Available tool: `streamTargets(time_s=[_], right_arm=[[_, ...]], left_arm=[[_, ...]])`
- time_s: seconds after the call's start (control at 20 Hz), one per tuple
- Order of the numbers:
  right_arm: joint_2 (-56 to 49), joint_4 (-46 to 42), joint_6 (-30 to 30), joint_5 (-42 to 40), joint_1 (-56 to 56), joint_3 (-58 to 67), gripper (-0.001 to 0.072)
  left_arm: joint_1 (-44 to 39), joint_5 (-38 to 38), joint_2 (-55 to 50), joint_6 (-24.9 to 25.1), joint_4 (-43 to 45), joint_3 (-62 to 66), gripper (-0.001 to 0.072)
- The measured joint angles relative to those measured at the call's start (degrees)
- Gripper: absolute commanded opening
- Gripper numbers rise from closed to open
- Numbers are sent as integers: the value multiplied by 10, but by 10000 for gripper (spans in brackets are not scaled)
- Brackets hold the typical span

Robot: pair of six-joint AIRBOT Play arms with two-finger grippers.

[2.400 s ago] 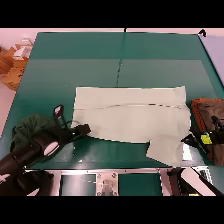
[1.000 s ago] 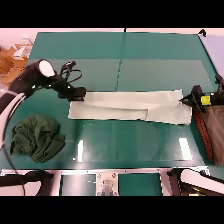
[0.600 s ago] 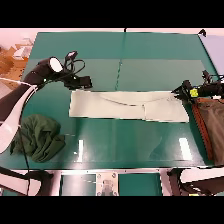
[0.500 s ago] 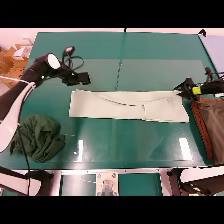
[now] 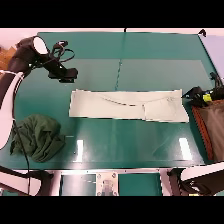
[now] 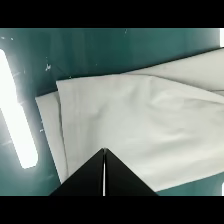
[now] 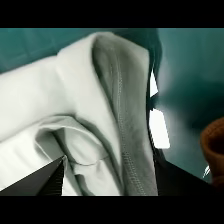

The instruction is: Fold the shirts.

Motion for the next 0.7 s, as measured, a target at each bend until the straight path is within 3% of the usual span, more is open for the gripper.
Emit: streamTargets(time_s=[0.45, 0.5, 0.55, 0.6, 0.7], right_arm=[[-101, 86, -94, 81, 5, 0, 608], [-105, 90, -99, 84, 8, 1, 569], [-108, 92, -103, 84, 12, 2, 332], [-112, 90, -105, 79, 15, 4, 186], [-115, 89, -109, 81, 23, 11, 17]], left_arm=[[1, 2, 0, 9, -61, 5, 24], [1, 7, 0, 11, -71, 5, 24], [1, 11, 0, 13, -77, 5, 23], [1, 16, -1, 14, -85, 5, 23], [-4, 26, -4, 16, -93, 0, 23]])
